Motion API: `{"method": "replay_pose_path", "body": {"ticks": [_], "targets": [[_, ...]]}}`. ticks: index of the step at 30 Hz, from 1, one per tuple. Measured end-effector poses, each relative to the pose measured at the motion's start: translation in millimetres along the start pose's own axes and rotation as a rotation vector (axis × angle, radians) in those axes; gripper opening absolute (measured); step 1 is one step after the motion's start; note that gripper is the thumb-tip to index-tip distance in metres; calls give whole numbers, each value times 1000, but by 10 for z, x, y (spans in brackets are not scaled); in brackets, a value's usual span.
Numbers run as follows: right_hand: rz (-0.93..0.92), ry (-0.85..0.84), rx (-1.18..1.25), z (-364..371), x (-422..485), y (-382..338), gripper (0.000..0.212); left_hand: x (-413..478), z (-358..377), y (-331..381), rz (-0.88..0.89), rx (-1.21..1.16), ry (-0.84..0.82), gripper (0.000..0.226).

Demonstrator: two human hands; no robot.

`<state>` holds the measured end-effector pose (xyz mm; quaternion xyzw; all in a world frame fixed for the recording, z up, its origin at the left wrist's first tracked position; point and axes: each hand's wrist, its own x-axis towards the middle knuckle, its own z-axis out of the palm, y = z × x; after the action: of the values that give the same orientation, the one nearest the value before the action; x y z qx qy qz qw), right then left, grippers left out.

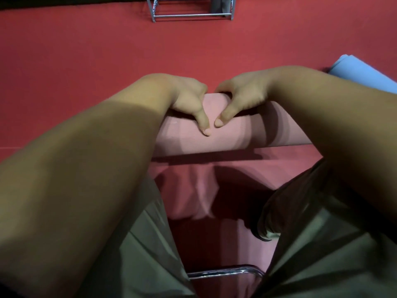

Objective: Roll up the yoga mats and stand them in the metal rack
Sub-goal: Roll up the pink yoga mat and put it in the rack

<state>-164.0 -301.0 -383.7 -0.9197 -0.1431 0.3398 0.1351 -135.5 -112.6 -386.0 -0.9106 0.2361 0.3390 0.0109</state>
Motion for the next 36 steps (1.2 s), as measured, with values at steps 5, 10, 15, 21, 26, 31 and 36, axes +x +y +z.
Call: {"method": "replay_pose_path", "body": {"ticks": [5, 10, 15, 21, 26, 31, 36], "targets": [[-23, 11, -122, 63, 31, -57, 132, 19, -42, -67, 1, -90, -29, 96], [13, 43, -167, 40, 14, -45, 94, 55, -19, -19, 11, -105, -30, 92], [66, -17, 9, -7, 5, 142, 87, -4, -43, 76, 91, -92, 33, 95], [105, -64, 152, 9, 9, 185, 85, -25, 40, 150, 87, 27, 18, 131], [103, -74, 157, 28, 46, 125, 90, -41, 28, 118, 49, 60, 48, 105], [22, -77, 58, 3, 3, 7, 94, -15, -20, -26, 24, -59, -7, 93], [41, -29, -129, 86, 37, -95, 140, 32, -14, -178, -34, -235, -44, 85]]}}
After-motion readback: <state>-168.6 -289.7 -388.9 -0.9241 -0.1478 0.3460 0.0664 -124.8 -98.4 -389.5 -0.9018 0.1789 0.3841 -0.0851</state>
